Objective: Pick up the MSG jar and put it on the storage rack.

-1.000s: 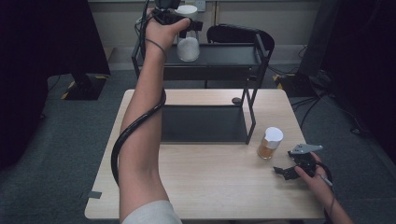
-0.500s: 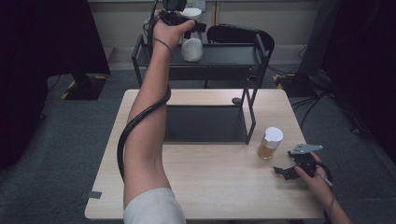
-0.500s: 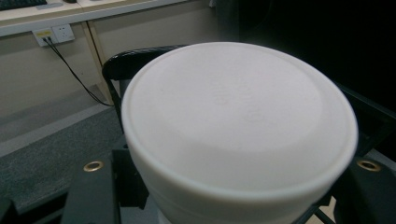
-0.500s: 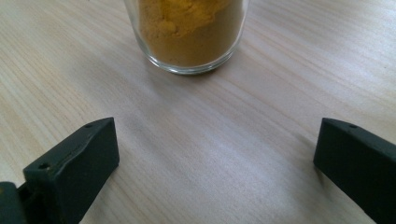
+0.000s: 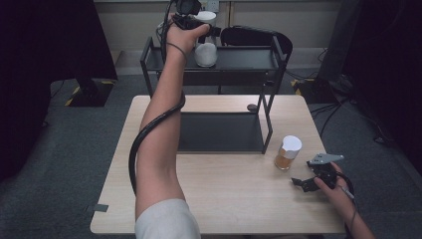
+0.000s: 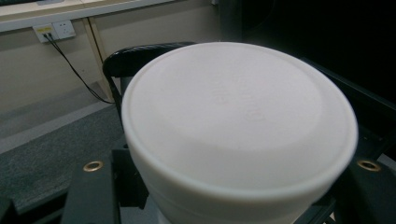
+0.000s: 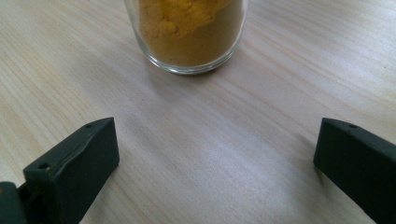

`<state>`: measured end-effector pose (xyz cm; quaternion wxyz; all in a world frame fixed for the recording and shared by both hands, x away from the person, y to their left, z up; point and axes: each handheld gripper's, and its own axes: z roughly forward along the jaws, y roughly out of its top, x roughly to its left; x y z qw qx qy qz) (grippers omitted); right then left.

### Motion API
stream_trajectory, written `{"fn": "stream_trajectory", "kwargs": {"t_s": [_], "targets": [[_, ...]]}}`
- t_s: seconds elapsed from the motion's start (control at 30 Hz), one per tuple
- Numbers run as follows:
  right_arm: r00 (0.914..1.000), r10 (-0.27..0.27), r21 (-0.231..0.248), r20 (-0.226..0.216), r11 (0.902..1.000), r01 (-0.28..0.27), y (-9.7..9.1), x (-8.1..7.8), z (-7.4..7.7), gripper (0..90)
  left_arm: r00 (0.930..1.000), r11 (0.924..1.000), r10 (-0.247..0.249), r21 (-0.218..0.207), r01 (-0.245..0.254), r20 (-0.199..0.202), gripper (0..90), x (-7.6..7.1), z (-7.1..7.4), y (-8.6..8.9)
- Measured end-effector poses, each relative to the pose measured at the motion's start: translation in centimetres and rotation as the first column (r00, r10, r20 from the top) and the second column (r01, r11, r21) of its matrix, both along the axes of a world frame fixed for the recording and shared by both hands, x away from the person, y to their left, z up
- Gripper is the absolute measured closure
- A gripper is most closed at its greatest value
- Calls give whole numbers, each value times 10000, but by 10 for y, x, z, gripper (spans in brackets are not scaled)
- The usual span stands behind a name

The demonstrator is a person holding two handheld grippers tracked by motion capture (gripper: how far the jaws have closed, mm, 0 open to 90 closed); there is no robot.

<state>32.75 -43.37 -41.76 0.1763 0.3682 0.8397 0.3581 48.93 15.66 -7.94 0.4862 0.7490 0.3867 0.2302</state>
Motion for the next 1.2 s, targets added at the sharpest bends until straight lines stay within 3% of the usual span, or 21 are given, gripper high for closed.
{"fn": "stream_trajectory", "kwargs": {"t_s": [0.43,0.77,0.87,1.2], "targets": [[10000,-1,1,0,10000,1,0,0,0,0,9999,10000,19,30,-20,136,328,-6,-3,1],[10000,0,-1,2,10000,0,0,0,0,0,9982,9980,601,-211,-600,34,93,-15,-6,0],[10000,0,-3,0,10000,0,0,0,0,0,9979,9979,631,-134,-632,-110,81,-15,-7,0],[10000,-15,-3,0,10000,15,0,0,0,0,9980,9976,631,-283,-632,-60,68,-25,-9,2]]}}
